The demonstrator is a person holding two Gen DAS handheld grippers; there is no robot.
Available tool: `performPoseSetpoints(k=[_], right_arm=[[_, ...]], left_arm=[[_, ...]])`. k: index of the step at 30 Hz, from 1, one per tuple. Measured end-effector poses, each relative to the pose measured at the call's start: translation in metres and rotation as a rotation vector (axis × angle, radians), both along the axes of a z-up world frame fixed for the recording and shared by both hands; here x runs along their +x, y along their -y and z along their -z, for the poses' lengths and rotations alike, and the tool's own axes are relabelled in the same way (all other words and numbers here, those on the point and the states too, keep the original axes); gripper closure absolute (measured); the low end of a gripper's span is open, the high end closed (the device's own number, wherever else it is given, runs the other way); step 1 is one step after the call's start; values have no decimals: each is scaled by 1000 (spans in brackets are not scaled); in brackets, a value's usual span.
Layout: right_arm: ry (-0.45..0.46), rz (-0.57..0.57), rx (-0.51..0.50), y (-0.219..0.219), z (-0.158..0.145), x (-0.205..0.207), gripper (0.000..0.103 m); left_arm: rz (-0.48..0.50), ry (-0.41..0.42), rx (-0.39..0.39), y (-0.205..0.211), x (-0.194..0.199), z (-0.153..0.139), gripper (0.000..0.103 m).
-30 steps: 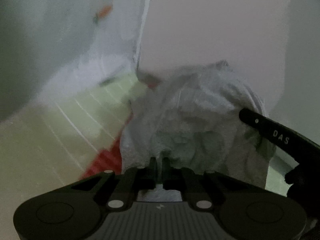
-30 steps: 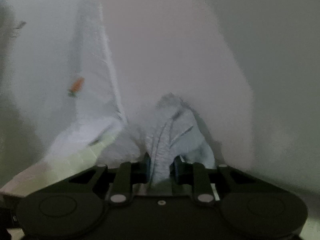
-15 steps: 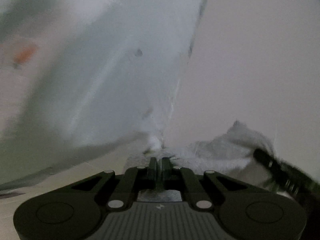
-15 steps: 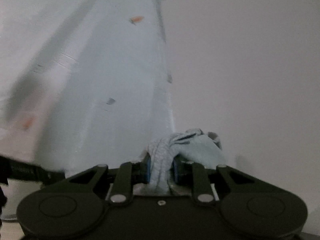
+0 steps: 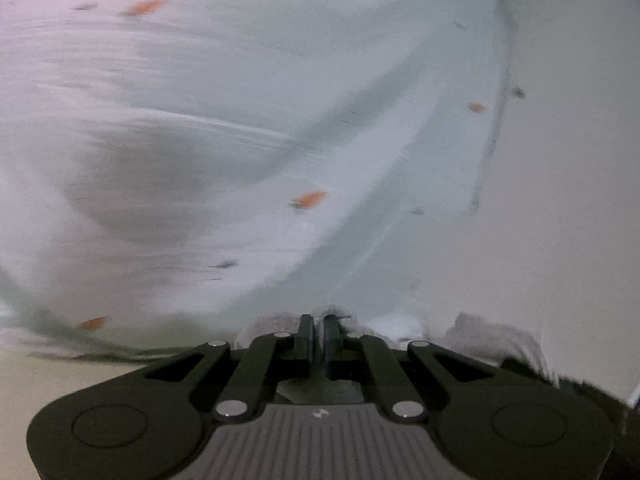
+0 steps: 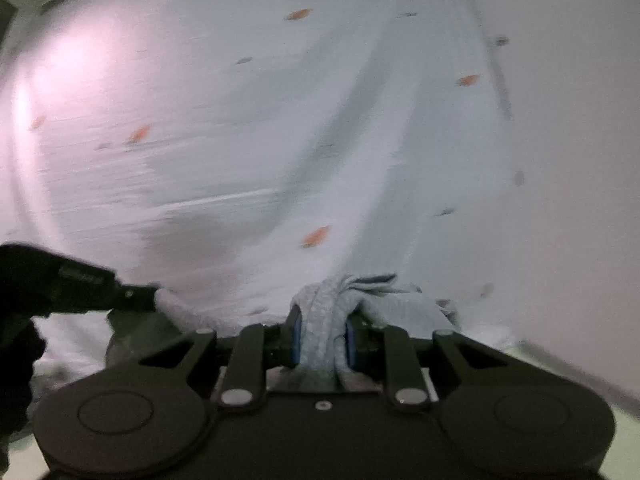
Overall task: Fold clothes
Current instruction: 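Lift the grey sweatshirt with both grippers and shake it out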
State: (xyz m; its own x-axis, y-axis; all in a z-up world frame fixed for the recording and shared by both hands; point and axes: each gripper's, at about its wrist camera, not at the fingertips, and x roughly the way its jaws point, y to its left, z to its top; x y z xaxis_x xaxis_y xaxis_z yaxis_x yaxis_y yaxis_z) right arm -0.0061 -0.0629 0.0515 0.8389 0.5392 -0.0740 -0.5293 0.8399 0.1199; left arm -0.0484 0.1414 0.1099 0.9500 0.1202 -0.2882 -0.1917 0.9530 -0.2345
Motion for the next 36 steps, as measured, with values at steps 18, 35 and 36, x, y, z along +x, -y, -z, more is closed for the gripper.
performPoseSetpoints(k=[18, 35, 36], right_arm=[[-179, -566, 170, -142, -13, -68, 82], [-447, -256, -400, -152, 141, 11, 30], [-459, -248, -430, -146, 150, 12, 26]], left_arm=[[-421, 100, 62, -122, -153, -41, 98], [-374, -528, -212, -122, -63, 153, 36], [-365, -565, -232, -118, -63, 166, 36]])
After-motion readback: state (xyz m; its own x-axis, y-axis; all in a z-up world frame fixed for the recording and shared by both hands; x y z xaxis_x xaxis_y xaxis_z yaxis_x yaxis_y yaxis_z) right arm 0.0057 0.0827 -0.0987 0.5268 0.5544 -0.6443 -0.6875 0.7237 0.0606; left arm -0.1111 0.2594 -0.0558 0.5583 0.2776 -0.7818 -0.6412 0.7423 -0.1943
